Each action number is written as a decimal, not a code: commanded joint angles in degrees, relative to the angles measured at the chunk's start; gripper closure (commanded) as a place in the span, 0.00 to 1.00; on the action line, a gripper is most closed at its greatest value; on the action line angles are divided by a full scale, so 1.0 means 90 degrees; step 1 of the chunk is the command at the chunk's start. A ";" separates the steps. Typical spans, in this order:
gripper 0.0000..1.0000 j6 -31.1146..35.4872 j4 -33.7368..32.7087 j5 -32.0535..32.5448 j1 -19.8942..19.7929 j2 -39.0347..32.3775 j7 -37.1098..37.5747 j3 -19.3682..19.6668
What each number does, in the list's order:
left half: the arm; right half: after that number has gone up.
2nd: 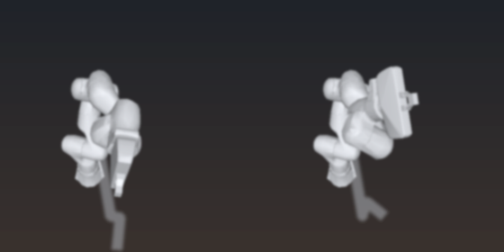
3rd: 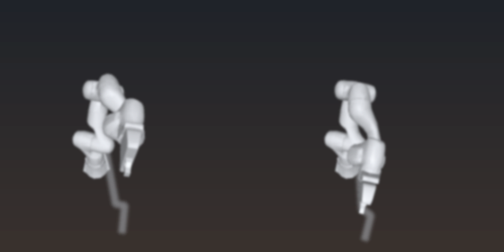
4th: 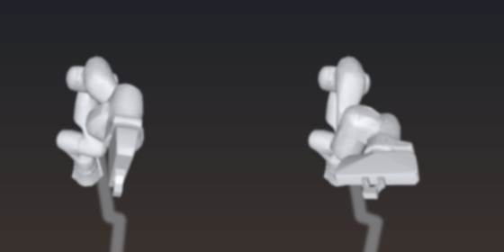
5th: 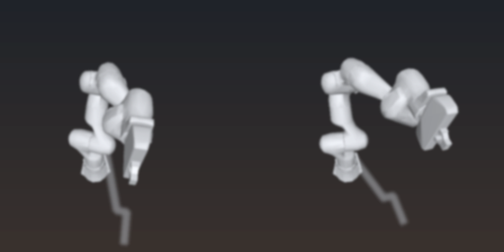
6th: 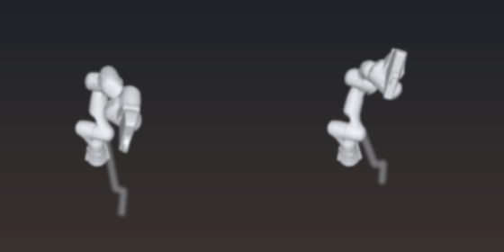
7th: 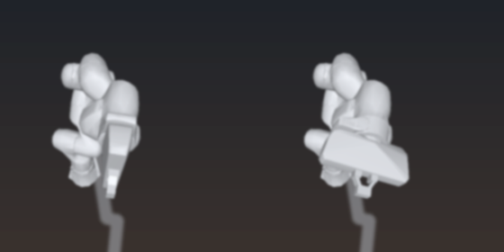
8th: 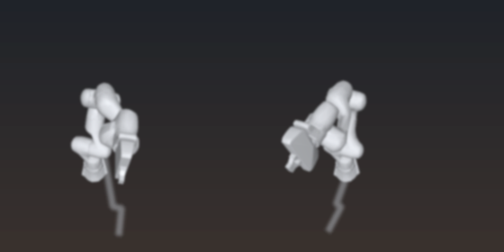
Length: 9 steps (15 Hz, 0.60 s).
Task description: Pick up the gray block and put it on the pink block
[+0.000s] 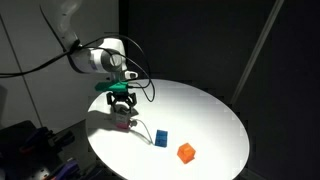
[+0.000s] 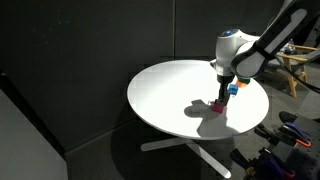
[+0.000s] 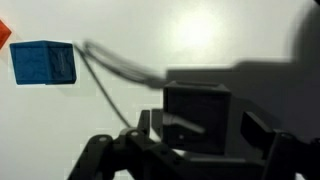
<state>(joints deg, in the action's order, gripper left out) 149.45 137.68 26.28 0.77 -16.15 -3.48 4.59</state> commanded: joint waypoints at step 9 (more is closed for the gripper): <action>0.00 -0.0203 0.0791 -0.0802 -0.0085 0.1256 -0.0204 -0.0171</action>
<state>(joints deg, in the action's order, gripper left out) 149.13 141.91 21.17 0.76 -9.71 -4.46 3.55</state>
